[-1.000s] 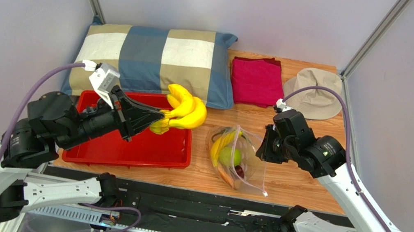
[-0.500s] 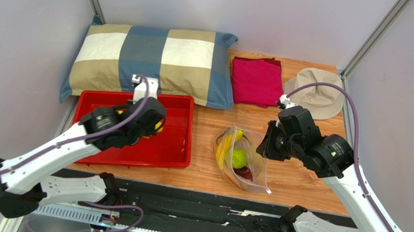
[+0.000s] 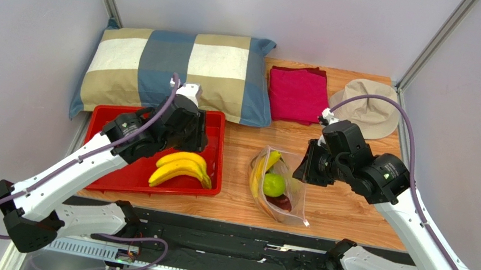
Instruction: Open the zip-top bag and remove the fake food
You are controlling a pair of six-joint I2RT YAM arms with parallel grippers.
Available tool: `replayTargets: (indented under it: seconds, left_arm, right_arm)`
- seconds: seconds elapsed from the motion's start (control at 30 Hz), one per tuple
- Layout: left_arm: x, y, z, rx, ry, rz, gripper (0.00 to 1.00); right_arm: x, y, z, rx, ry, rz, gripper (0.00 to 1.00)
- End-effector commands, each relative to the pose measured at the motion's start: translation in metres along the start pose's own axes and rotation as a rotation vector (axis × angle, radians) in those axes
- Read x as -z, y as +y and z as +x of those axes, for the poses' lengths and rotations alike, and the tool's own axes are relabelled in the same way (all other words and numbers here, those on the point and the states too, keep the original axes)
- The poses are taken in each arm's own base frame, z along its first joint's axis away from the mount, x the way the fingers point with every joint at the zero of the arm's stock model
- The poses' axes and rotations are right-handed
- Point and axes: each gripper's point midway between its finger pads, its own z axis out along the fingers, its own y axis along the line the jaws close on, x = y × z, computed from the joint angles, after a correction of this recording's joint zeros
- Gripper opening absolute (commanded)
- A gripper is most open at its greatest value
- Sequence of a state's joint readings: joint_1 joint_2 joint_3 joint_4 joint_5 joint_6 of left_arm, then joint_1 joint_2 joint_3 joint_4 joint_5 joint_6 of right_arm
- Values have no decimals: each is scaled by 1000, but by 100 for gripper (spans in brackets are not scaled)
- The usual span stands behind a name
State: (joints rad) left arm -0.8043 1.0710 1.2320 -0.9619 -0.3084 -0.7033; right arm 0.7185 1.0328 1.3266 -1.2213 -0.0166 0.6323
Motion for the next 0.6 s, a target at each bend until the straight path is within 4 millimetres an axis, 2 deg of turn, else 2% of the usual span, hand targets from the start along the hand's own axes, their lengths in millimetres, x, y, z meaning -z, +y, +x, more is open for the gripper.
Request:
replayTargets:
  seconds: [0.0, 0.03, 0.07, 0.13, 0.2, 0.3, 0.5, 0.53, 0.57]
  left_arm:
    - [79, -130, -23, -126, -78, 784, 46]
    - [108, -157, -36, -201, -185, 956, 46]
    - [131, -178, -21, -270, -190, 1041, 46]
    - [141, -199, -22, -345, -214, 1079, 39]
    - [145, -214, -14, -387, -196, 1111, 35]
    - [134, -230, -7, -393, -169, 1095, 28]
    - [86, -240, 7, -371, -85, 966, 20]
    - [71, -241, 11, -370, -61, 922, 19]
    - [64, -241, 15, -380, -47, 903, 18]
  right_arm:
    - [10, 25, -18, -52, -45, -87, 0]
    - [10, 28, -19, -61, -43, -98, 0]
    - [9, 30, -20, -69, -42, -106, 0]
    - [8, 37, -23, -92, -39, -120, 0]
    - [6, 42, -24, -114, -29, -128, 0]
    - [10, 49, -28, -146, -30, -140, 0]
    - [26, 60, -41, -261, -54, -136, 0]
    - [28, 60, -44, -269, -64, -124, 0]
    - [32, 63, -47, -283, -75, -129, 0]
